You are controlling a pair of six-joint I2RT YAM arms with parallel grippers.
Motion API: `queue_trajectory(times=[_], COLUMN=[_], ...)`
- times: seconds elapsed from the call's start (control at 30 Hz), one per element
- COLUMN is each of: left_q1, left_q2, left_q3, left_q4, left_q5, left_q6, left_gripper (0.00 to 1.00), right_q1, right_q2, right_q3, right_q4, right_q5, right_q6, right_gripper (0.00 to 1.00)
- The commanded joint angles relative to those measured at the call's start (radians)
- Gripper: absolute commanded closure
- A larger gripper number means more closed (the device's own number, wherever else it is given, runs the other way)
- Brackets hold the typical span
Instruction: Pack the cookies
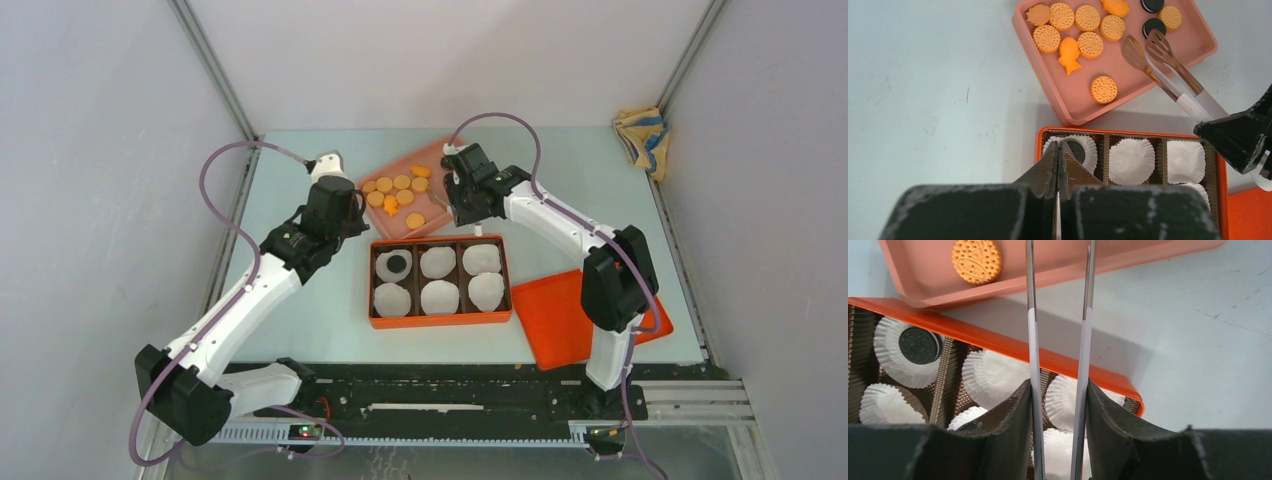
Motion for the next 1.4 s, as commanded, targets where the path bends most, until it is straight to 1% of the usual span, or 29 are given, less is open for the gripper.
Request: queue_trajectory(times=[0.0,0.13,0.23,0.4,0.53,0.6,0.67,0.77,0.87,0.97,1.07,1.23,1.37], left_q1=[-0.002,-0.002,-0.002,-0.001,-0.002,-0.002,-0.002,-0.002,-0.002,-0.001,-0.001,-0.001,-0.001], left_q2=[-0.005,-0.003,-0.006,0.002,0.004,0.006,0.008,0.004,-0.002,-0.006,-0.010,-0.020,-0.030], left_q3=[-0.017,-0.015,-0.020,-0.019,-0.024,-0.024,-0.024,-0.025,-0.025,-0.015,-0.006,0.005,0.025], left_q4=[0.026,0.024,0.024,0.027,0.027,0.027,0.027,0.024,0.025,0.021,0.016,0.002,-0.018], left_q5=[-0.026,-0.030,-0.039,-0.031,-0.031,-0.032,-0.032,-0.035,-0.036,-0.034,-0.034,-0.054,-0.083], left_q6=[-0.005,-0.005,-0.004,-0.007,-0.006,-0.006,-0.005,-0.004,-0.005,-0.006,-0.007,-0.003,0.006], left_gripper=[1.00,1.00,1.00,1.00,0.99,1.00,1.00,1.00,1.00,1.00,1.00,1.00,1.00], right_q1=[-0.006,-0.005,0.002,-0.014,-0.024,-0.028,-0.028,-0.025,-0.022,-0.021,-0.019,0.005,0.057], right_q2=[0.012,0.055,0.060,0.131,0.174,0.199,0.209,0.203,0.136,0.034,-0.040,-0.145,-0.241], right_q3=[0.066,0.113,0.114,0.204,0.236,0.264,0.274,0.270,0.225,0.150,0.124,0.087,0.030], right_q4=[0.076,0.040,0.050,0.007,0.009,-0.008,-0.017,-0.025,-0.012,0.030,0.021,-0.004,-0.028], right_q5=[-0.061,-0.081,-0.081,-0.076,-0.090,-0.115,-0.150,-0.153,-0.146,-0.149,-0.146,-0.133,-0.132], right_q6=[0.007,0.010,0.003,0.011,0.010,0.009,0.007,0.003,0.008,0.009,0.009,0.003,-0.006], right_gripper=[0.53,0.52,0.51,0.51,0.52,0.57,0.66,0.79,0.88,0.92,0.97,0.99,1.00])
